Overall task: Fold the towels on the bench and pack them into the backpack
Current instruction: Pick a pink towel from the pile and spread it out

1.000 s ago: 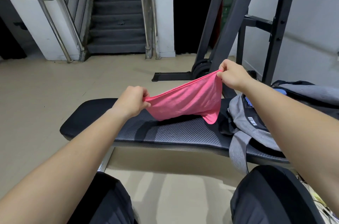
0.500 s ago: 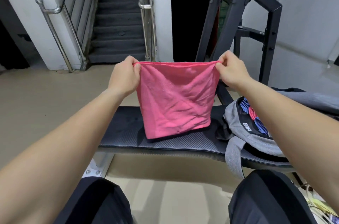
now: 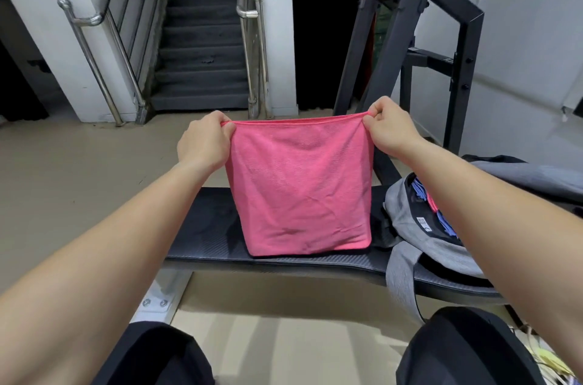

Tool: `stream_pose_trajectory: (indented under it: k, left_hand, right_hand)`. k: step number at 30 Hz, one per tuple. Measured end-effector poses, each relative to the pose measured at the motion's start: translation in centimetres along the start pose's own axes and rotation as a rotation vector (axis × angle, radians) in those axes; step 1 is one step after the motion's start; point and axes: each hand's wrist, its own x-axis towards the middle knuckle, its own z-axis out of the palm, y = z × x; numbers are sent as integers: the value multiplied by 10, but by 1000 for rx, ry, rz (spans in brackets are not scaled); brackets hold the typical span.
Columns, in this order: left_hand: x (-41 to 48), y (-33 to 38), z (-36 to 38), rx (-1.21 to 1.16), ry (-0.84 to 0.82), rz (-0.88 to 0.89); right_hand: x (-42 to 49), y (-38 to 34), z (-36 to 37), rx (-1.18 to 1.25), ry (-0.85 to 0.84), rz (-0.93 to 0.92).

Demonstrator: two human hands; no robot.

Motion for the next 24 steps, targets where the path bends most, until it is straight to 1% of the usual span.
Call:
stream_pose_trajectory:
  k: [3, 7, 10, 13, 16, 19, 22, 24]
  left_hand:
    - [15, 4, 12, -27, 10, -13]
    - [31, 17, 10, -140, 112, 36]
    - [30, 13, 7, -186, 95, 75]
    - [11, -6, 16, -219, -15, 101]
    - [-33, -31, 34, -177, -139, 112]
    - [-83, -56, 53, -88, -327, 108]
    - [-118, -75, 66, -26, -559, 36]
    - [-131, -80, 69, -11, -662, 19]
  right_hand:
    - [14, 0, 8, -13, 28, 26]
    - [27, -4, 12, 249, 96, 122]
    - [25, 2, 8, 298, 82, 132]
    - [2, 16, 7, 359, 25, 173]
    - [-38, 48, 22, 352, -124, 256]
    - [-84, 82, 43, 277, -287, 341]
    - [-122, 104, 59, 198, -457, 385]
    - [-136, 111, 64, 152, -581, 404]
